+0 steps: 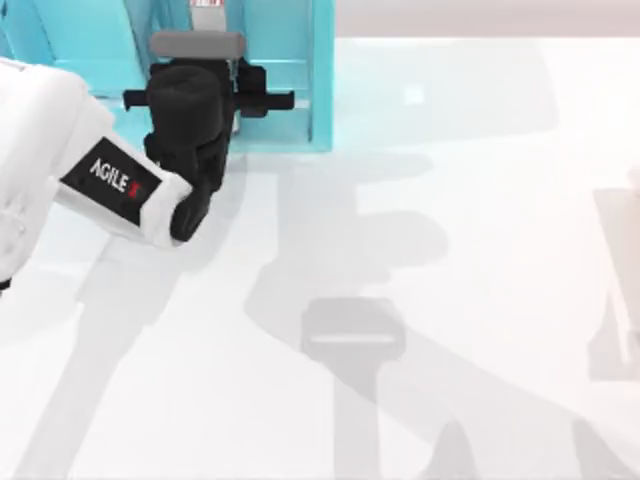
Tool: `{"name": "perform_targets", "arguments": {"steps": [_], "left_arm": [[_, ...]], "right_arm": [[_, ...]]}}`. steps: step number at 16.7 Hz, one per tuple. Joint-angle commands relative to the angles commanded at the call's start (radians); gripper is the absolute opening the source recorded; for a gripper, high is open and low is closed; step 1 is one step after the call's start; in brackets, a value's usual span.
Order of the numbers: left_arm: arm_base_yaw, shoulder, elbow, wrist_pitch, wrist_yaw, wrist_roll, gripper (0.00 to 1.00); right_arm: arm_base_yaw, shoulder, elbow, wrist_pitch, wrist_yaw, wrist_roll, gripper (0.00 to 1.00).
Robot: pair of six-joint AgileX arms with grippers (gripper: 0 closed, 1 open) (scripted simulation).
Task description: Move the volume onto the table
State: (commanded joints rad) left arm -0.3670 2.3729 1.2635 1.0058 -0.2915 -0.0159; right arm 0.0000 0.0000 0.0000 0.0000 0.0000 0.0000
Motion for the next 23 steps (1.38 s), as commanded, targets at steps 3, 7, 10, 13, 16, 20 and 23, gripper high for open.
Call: {"name": "perform_targets", "arguments": {"steps": [3, 7, 10, 13, 16, 20, 23], "left_arm": [[-0.006, -0.004, -0.001, -0.001, 0.0, 0.001, 0.0], [-0.035, -0.114, -0.053, -0.072, -0.029, -0.007, 0.0], [-0.077, -0.307, -0.135, -0.183, -0.075, -0.015, 0.0], [-0.128, -0.562, -0.234, -0.316, -0.132, -0.021, 0.0], [-0.182, -0.811, -0.333, -0.451, -0.19, -0.024, 0.0], [-0.24, -1.028, -0.433, -0.588, -0.249, -0.025, 0.0], [-0.256, -1.078, -0.46, -0.626, -0.266, -0.026, 0.0]], "right_arm": [[0.0, 0.0, 0.0, 0.0, 0.0, 0.0, 1.0], [0.0, 0.0, 0.0, 0.0, 0.0, 0.0, 1.0], [0.0, 0.0, 0.0, 0.0, 0.0, 0.0, 1.0], [0.0, 0.0, 0.0, 0.0, 0.0, 0.0, 1.0], [0.0, 0.0, 0.0, 0.0, 0.0, 0.0, 1.0], [0.0, 0.0, 0.0, 0.0, 0.0, 0.0, 1.0], [0.0, 0.0, 0.0, 0.0, 0.0, 0.0, 1.0]]}}
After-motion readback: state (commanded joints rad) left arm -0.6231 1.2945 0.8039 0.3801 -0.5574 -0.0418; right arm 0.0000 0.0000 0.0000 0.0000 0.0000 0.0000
